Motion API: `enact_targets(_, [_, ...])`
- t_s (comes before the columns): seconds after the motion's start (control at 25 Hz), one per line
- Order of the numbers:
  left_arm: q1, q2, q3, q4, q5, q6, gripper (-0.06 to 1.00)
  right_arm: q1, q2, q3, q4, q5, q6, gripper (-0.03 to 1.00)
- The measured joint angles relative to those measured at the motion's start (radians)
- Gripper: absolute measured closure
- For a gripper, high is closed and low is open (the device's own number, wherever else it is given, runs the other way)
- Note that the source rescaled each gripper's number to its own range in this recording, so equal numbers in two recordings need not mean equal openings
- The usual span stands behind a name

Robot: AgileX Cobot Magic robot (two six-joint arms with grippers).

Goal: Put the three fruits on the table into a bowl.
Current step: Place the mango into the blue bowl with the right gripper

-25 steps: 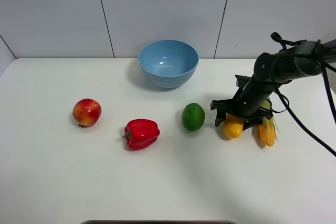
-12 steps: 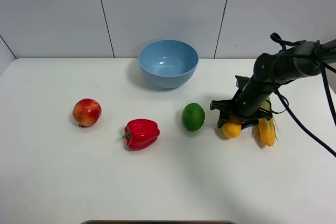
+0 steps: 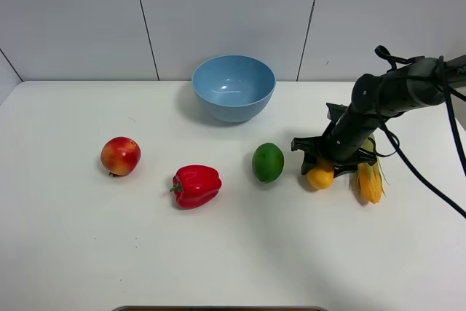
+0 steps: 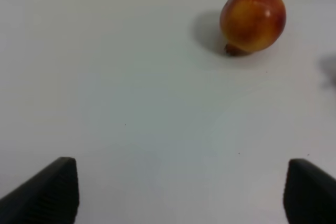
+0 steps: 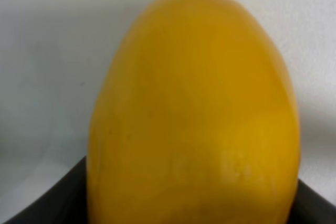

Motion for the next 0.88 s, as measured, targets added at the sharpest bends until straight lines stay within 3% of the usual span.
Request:
enact_targets(0.28, [0.000,0.000,0.000,0.000,0.000,0.000,0.79,0.000,-0.067,0.000,-0.001,0.012,0.000,0.97])
enact_targets(0.88, [0.000,0.000,0.000,0.000,0.000,0.000,0.78,0.000,-0.303,-0.005,-0.019,0.132,0.000,0.97])
